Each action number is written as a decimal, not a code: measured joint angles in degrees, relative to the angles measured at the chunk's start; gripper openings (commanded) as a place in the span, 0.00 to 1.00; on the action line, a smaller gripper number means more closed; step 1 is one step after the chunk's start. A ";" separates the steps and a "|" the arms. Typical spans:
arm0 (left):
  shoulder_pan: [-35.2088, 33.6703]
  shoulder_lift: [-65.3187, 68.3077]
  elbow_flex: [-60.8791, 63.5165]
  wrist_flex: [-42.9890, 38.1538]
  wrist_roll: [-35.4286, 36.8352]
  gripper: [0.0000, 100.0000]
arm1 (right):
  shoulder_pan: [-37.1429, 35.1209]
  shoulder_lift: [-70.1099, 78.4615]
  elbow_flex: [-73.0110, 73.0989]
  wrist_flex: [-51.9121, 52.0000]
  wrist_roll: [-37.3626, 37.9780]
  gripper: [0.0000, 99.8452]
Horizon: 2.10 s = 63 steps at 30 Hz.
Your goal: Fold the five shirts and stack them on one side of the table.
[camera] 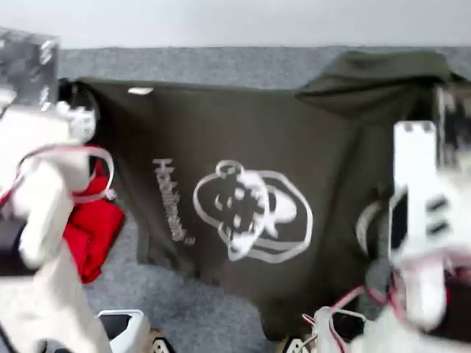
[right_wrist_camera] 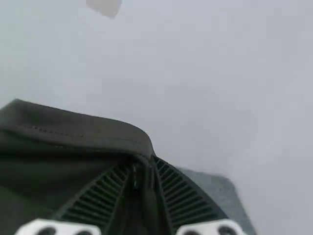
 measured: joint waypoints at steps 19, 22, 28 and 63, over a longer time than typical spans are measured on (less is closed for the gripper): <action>-1.93 31.91 19.16 -44.92 0.00 0.02 | -4.22 49.05 0.44 -37.89 -0.09 0.01; -1.93 38.95 15.74 -45.27 0.00 0.02 | -5.10 53.80 0.53 -40.70 -0.09 0.01; -2.02 42.55 12.84 -44.31 0.00 0.02 | -6.77 61.54 0.53 -44.92 -0.18 0.01; -2.46 42.90 -3.43 15.21 -12.66 0.02 | -7.03 36.13 16.35 21.36 1.76 0.01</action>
